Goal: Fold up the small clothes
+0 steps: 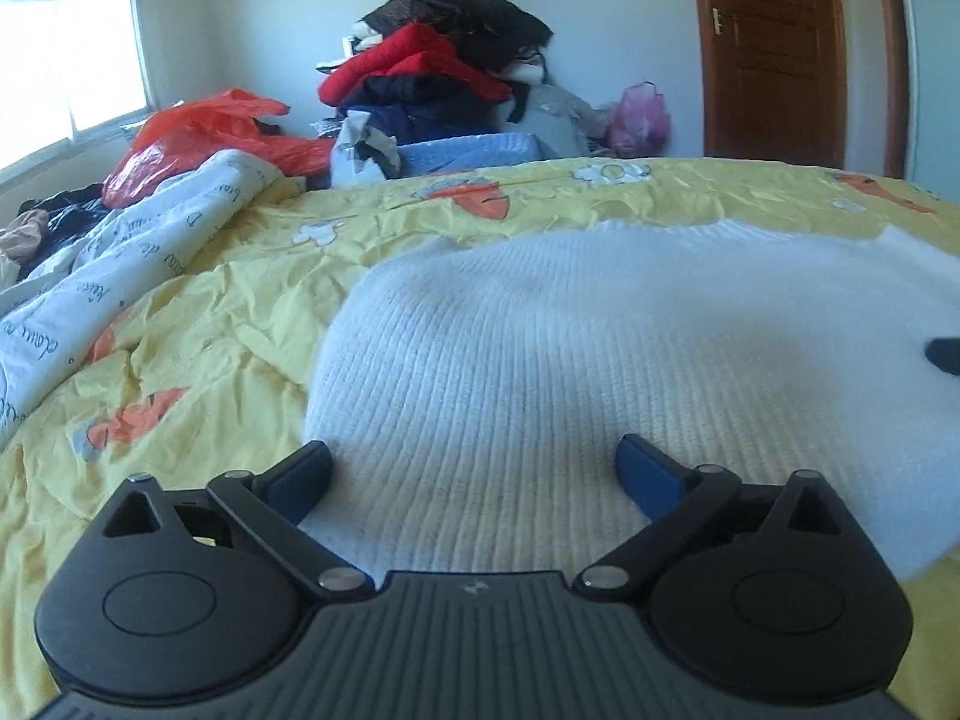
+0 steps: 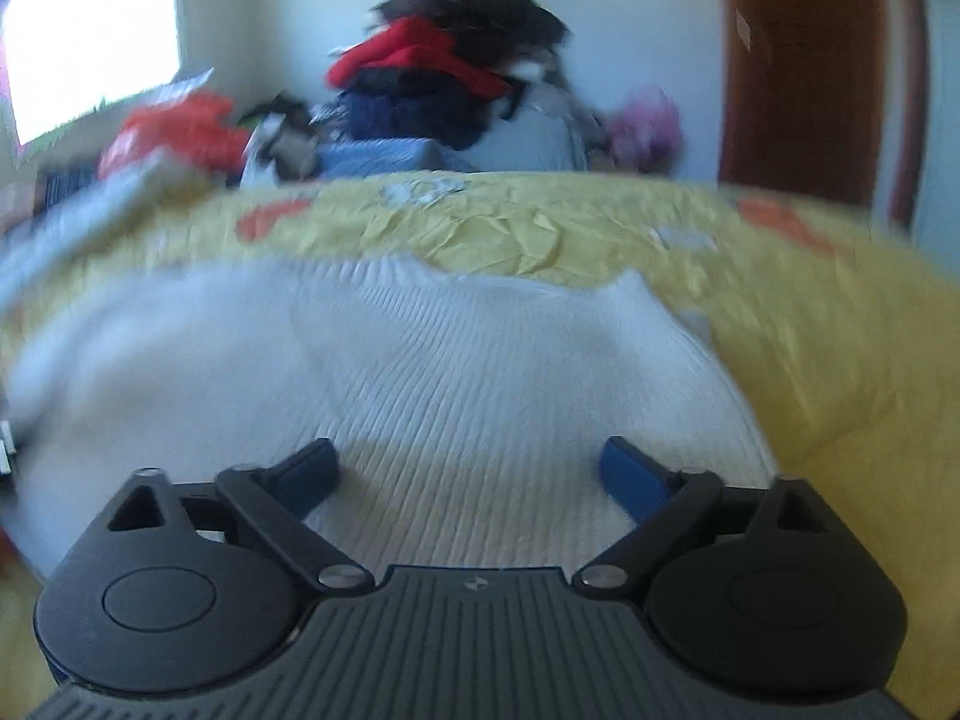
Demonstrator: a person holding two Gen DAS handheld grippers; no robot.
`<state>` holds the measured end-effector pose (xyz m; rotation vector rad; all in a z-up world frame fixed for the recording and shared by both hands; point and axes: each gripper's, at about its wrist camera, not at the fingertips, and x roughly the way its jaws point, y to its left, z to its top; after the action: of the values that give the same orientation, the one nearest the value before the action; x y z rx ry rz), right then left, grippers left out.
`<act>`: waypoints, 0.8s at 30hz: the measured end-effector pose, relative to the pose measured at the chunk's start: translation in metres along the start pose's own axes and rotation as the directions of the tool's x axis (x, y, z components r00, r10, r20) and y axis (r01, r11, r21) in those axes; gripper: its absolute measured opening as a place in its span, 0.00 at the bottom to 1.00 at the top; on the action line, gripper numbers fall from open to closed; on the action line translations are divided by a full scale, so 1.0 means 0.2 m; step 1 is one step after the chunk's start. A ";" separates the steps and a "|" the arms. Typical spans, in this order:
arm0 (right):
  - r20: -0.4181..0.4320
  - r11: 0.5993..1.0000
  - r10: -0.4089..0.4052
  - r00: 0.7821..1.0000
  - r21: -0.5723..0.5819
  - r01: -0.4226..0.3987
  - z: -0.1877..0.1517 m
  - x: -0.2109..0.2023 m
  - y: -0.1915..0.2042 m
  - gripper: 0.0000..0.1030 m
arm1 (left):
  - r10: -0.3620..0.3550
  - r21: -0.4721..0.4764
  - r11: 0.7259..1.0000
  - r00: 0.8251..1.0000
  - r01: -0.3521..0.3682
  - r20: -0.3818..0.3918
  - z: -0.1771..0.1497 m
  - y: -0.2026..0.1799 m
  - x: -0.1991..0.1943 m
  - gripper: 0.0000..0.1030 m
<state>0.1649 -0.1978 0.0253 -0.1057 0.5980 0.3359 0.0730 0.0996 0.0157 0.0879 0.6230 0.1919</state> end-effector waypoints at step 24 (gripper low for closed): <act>-0.065 0.999 0.034 0.997 -0.036 -0.036 -0.09 -0.21 0.13 0.98 | -0.161 0.075 0.983 0.981 0.169 -0.108 -0.05 -0.12 -0.21 1.00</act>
<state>0.1136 -0.1882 0.0352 -0.1427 0.6581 0.3789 0.0368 0.0677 0.0277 0.1070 0.7369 0.0093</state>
